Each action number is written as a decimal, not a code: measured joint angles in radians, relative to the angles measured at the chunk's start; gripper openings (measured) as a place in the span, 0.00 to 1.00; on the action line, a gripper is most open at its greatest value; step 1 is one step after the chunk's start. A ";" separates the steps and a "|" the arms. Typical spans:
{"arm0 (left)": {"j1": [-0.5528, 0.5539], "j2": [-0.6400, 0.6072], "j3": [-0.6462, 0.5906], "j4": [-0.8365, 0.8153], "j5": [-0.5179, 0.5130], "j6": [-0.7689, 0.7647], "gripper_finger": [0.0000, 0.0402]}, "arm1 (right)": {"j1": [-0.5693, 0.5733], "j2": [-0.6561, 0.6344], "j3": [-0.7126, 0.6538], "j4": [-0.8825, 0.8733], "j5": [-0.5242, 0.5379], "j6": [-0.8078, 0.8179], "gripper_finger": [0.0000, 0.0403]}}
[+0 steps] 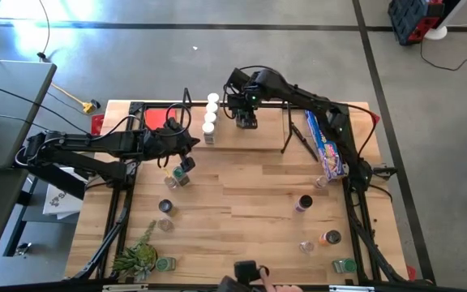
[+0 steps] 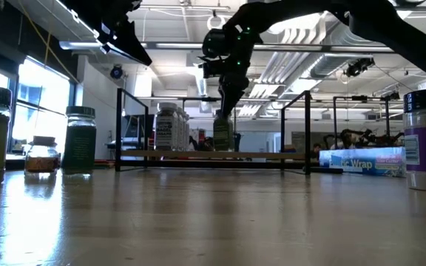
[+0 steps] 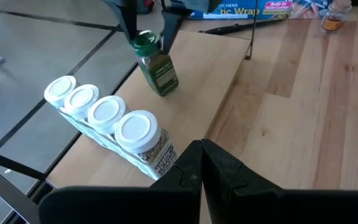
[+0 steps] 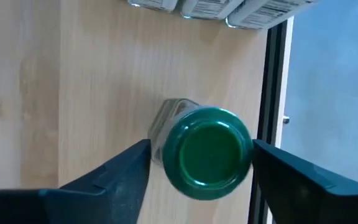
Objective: Shelf spices
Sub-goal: Put the top right green seasoning bottle on the shelf
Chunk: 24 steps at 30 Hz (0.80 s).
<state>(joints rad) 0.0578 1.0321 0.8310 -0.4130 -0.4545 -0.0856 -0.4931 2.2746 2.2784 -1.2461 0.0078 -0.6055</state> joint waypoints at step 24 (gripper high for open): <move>0.000 0.000 0.000 -0.013 0.000 -0.009 0.00 | 0.049 -0.165 -0.062 -0.082 0.091 0.377 0.67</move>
<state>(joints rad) 0.0581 1.0321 0.8310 -0.4259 -0.4549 -0.0942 -0.4443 2.1092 2.2165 -1.3283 0.0988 -0.2287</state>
